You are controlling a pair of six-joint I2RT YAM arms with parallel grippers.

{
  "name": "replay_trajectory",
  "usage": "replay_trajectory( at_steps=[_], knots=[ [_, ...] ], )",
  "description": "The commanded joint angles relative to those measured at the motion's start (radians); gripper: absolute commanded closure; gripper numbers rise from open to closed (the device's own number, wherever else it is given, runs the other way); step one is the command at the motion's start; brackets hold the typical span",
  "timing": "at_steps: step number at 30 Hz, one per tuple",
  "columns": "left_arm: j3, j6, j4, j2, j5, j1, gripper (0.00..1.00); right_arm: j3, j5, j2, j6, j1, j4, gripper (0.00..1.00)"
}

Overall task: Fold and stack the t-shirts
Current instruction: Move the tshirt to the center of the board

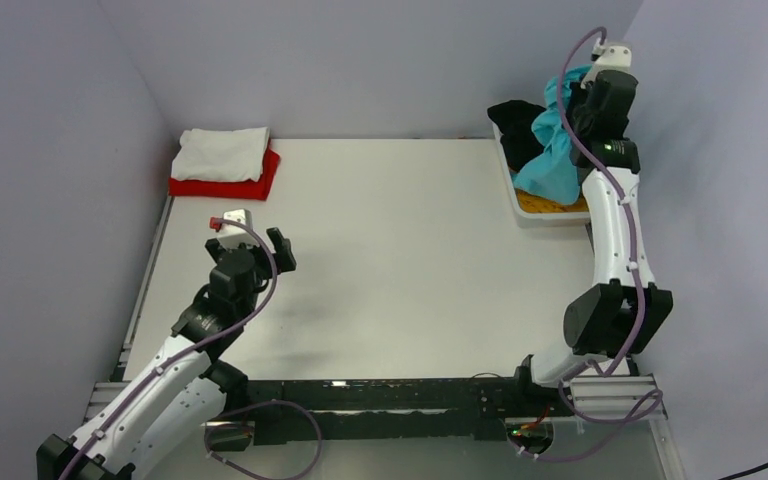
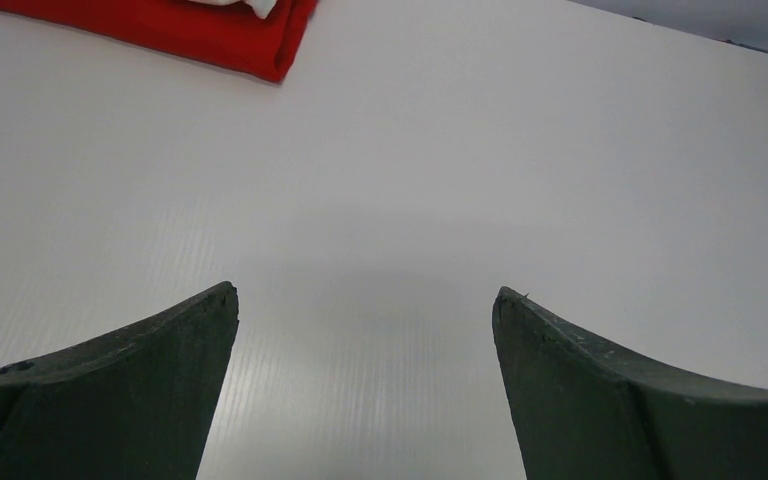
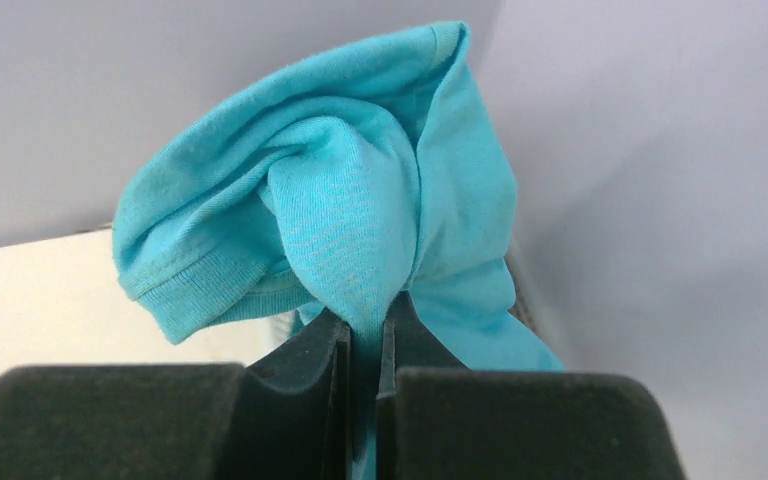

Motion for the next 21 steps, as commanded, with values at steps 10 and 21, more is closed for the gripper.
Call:
replay_trajectory(
  at_steps=[10,21],
  knots=[
    [0.029,-0.1,-0.102,-0.064,0.004,0.003,0.01,0.118,-0.475,-0.132,0.097,0.479,0.109,0.98],
    [0.043,-0.176,-0.254,-0.169,-0.037,0.004,0.01,-0.138,-0.296,-0.151,0.437,0.574,0.335,0.89]
  ],
)
